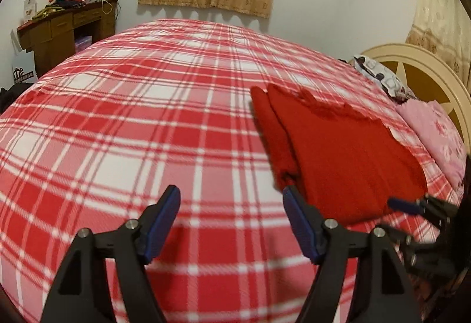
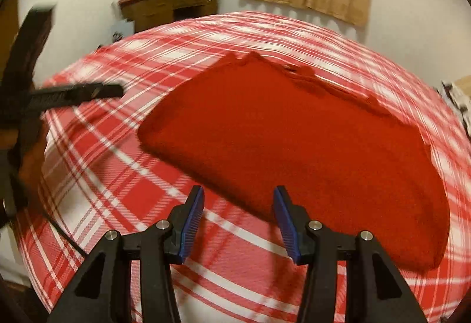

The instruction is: Fold small clothes

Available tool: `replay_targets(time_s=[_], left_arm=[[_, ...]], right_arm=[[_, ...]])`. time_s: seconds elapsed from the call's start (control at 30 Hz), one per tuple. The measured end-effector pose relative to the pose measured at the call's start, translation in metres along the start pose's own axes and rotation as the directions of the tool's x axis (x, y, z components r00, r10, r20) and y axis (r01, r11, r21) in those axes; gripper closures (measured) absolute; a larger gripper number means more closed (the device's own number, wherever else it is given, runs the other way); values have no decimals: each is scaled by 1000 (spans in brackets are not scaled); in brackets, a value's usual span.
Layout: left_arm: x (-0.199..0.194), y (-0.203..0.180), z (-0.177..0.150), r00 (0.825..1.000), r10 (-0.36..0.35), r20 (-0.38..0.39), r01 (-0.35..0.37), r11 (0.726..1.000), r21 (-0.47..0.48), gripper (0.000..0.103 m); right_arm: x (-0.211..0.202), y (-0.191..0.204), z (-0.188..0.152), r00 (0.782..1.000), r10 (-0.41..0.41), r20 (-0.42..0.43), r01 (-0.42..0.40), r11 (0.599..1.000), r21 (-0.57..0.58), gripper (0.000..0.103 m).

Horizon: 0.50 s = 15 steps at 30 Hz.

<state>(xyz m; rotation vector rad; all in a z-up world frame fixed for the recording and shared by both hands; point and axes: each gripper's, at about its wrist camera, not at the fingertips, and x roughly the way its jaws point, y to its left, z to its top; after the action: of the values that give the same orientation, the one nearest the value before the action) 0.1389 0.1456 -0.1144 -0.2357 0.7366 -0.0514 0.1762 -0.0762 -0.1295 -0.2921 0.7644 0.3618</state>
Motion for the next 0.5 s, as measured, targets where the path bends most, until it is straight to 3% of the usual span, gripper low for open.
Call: replay_targets(time_s=[0.23, 0.5], left_arm=[[22, 1, 25, 990, -141, -26, 139, 989, -58, 28], [62, -16, 47, 960, -270, -77, 262, 960, -100, 23]], right_arm=[[18, 28, 14, 1000, -22, -16, 19, 993, -118, 51], [33, 54, 29, 999, -34, -22, 29, 977, -213, 50]])
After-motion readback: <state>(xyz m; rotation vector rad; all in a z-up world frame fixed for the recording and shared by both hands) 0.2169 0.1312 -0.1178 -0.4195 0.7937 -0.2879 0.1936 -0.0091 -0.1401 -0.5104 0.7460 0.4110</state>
